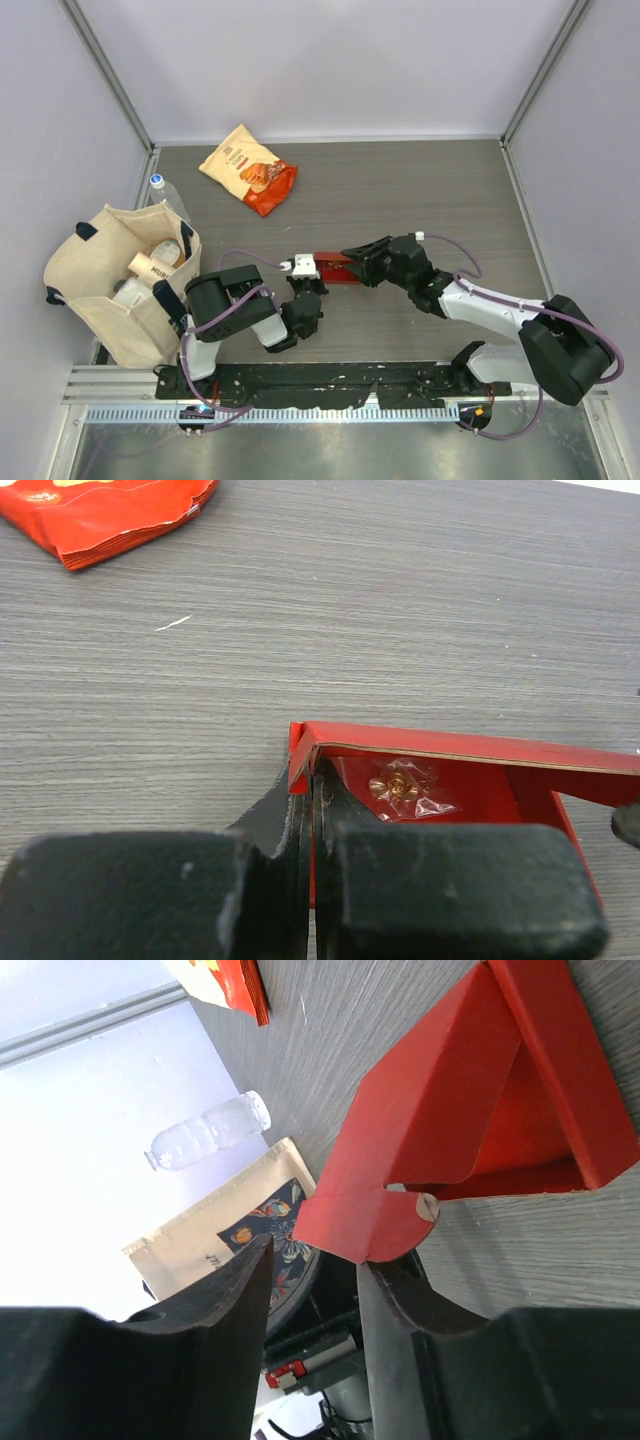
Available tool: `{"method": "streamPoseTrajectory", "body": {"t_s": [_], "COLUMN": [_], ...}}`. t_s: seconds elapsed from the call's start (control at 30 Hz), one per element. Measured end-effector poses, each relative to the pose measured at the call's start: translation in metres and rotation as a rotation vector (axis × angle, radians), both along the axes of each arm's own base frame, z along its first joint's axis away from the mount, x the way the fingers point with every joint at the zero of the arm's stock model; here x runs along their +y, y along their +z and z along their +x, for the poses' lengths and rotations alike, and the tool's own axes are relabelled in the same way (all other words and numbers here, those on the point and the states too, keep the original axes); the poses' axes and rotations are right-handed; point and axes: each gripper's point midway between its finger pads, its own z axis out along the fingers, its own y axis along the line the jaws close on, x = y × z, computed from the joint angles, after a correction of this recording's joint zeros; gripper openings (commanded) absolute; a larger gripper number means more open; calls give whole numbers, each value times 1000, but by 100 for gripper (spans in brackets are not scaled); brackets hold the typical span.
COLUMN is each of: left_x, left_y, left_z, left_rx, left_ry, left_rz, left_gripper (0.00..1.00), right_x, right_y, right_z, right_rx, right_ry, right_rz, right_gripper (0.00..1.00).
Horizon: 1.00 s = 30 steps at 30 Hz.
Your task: Fold the paper box
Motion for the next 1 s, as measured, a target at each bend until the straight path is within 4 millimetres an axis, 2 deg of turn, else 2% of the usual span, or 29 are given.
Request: {"method": "streamPoseTrajectory", "body": {"t_s": [0.07, 0.17, 0.2, 0.3, 0.33, 0.43, 0.53, 0.67, 0.8, 0.9, 1.0], "left_x": [-1, -3, -3, -4, -3, -7, -13, -17, -28, -34, -43], "left_y": [0, 0, 0, -1, -3, -9, -5, 7, 36, 53, 71], "left_z": [0, -1, -1, -3, -5, -15, -26, -47, -77, -98, -105], "left_rx": [-1, -1, 0, 14, 29, 87, 137, 213, 267, 319, 374], "left_ry": [1, -3, -5, -18, -30, -98, -170, -295, -495, -621, -695], "left_rz": [3, 2, -2, -12, -5, 7, -21, -56, -95, -88, -97], "left_gripper": [0, 4, 6, 27, 39, 53, 60, 58, 54, 49, 40], "right_x": [2, 2, 2, 3, 3, 2, 1, -4, -8, -10, -9], "right_y": [-1, -1, -1, -2, -4, -17, -28, -35, -43, -50, -52], "right_z": [3, 7, 8, 11, 12, 10, 5, 1, -2, -3, -4], "right_rx": [17, 28, 30, 30, 33, 49, 64, 63, 56, 50, 35], "right_ry": [-21, -57, -68, -91, -97, -109, -112, -117, -120, -110, -92], "right_rz": [22, 41, 45, 70, 75, 75, 67, 60, 50, 24, 1], "right_gripper": [23, 12, 11, 10, 9, 8, 8, 9, 14, 19, 23]}}
